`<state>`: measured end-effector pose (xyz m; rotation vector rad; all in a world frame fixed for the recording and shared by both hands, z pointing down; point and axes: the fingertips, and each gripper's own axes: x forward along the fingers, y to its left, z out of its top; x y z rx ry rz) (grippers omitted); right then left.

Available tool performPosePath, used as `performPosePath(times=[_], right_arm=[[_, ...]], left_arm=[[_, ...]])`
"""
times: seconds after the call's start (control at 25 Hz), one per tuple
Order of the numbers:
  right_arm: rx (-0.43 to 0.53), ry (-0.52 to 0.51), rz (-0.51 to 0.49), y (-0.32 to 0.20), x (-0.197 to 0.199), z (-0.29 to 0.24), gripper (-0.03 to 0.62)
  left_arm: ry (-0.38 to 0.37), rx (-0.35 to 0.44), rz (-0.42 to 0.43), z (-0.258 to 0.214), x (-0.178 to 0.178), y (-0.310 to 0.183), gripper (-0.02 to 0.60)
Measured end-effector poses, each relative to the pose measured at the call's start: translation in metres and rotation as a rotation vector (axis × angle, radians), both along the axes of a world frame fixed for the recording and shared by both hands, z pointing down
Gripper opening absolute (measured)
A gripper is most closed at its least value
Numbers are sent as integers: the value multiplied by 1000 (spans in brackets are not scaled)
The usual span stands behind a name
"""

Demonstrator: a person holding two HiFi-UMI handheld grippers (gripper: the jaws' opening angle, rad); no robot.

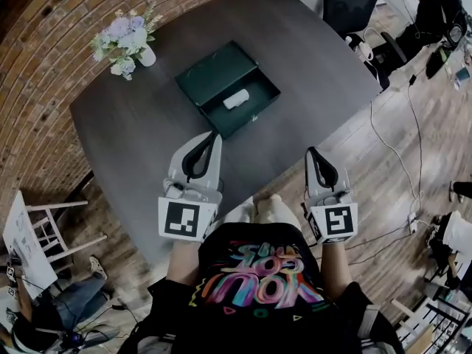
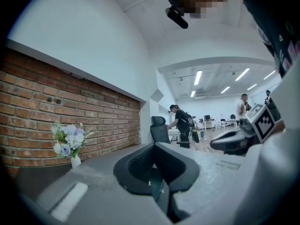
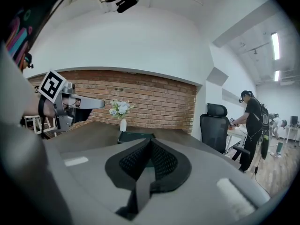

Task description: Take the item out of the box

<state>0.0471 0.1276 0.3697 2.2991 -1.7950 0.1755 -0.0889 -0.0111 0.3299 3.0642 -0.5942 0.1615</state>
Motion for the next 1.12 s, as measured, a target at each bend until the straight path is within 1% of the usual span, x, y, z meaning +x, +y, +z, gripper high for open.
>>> performPosePath(times=[0.24, 0.44, 0.56, 0.64, 0.92, 1.12], right_arm=[[-27, -6, 22, -5, 10, 2, 2], [-22, 1, 4, -21, 28, 0, 2], [-29, 2, -24, -42, 43, 2, 2], [-36, -1, -56, -60, 51, 5, 2], [-65, -18, -219, -124, 86, 9, 2], [-72, -20, -391, -167, 107, 10, 2]], left_arm=[[6, -18, 5, 3, 10, -12, 0], [19, -9, -13, 0, 25, -27, 0], [18, -18, -48, 0, 33, -43, 0], [11, -23, -83, 3, 37, -57, 0], [-6, -39, -242, 4, 53, -97, 0], [-28, -47, -385, 6, 62, -110, 0]])
